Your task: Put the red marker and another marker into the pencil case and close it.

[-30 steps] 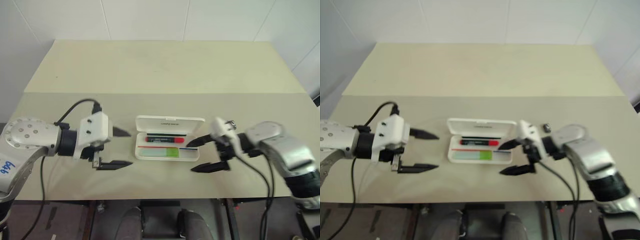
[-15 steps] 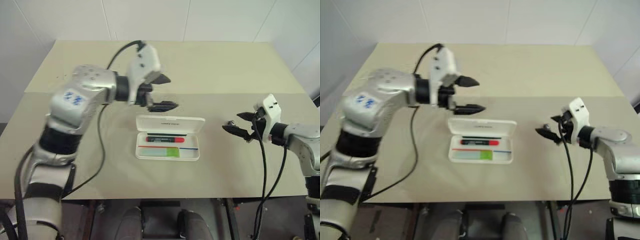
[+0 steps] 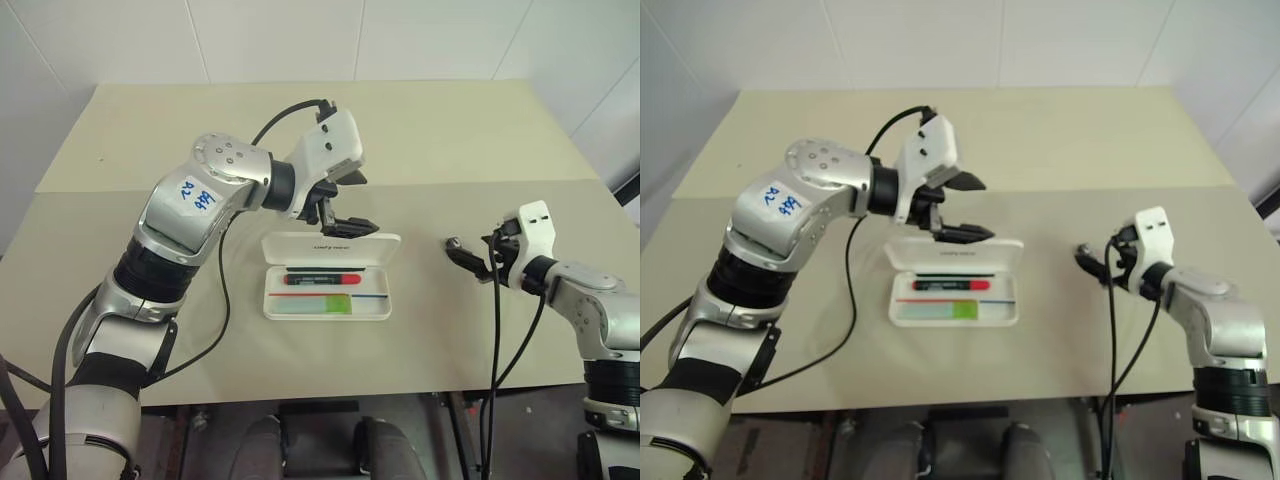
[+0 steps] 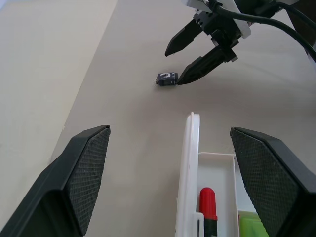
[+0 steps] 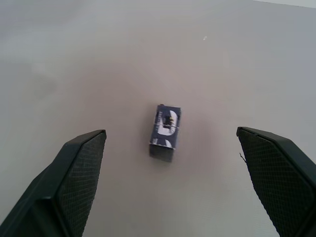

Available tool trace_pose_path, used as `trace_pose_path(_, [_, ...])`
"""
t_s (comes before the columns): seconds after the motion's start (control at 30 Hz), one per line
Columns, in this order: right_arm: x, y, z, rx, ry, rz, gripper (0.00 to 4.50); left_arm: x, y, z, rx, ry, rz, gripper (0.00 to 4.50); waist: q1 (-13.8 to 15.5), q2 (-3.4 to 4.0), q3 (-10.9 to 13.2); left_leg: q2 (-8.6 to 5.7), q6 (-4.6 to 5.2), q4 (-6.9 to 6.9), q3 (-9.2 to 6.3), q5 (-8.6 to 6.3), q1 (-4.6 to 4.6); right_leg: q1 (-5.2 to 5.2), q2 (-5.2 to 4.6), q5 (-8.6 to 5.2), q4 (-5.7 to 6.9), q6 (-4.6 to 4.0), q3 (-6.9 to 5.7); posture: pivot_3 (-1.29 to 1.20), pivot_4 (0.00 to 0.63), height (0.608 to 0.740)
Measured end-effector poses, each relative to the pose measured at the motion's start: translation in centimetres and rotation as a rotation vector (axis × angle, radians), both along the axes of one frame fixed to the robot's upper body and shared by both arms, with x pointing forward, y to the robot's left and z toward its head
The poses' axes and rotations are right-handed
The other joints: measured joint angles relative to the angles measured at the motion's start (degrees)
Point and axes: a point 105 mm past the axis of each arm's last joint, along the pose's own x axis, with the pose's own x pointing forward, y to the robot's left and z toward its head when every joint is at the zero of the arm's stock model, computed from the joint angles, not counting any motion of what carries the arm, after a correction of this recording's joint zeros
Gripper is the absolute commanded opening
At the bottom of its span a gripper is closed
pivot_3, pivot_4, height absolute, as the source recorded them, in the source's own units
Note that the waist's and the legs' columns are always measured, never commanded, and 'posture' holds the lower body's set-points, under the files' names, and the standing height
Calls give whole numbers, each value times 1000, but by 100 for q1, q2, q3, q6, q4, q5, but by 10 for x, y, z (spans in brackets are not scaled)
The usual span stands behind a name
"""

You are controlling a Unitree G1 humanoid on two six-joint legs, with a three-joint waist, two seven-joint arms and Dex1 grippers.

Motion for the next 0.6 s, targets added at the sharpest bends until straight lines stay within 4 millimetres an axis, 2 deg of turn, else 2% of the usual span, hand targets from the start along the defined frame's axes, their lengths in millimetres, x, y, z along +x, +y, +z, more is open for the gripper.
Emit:
trace_pose_path(0.2, [12, 4, -8, 29, 21, -61, 4467, -1, 1, -1, 9, -13, 4, 4184, 10, 0, 0, 0, 0, -2, 0, 0, -1, 0, 0, 0, 0, 0, -1, 0, 150, 740])
trace_pose_path(0.27, [14, 4, -14, 21, 41, -82, 4082, 0, 1, -1, 11, -16, 8, 4184, 15, 0, 0, -1, 0, -1, 0, 0, -2, 0, -1, 0, 1, 0, -1, 0, 150, 740])
trace_pose_path(0.37, [16, 5, -17, -26, 51, -100, 3141, 1, 2, -1, 16, -20, 15, 4184, -1, 0, 0, 0, 0, -1, 0, 0, -1, 0, 0, 0, 2, 0, 0, 0, 150, 740])
trace_pose_path(0.6, [16, 8, -15, -22, 55, -83, 552, 0, 4, -1, 21, -19, 13, 4184, -11, 0, 0, 0, 0, -4, 0, 0, 0, -1, 1, 0, 2, 0, 0, 0, 150, 740])
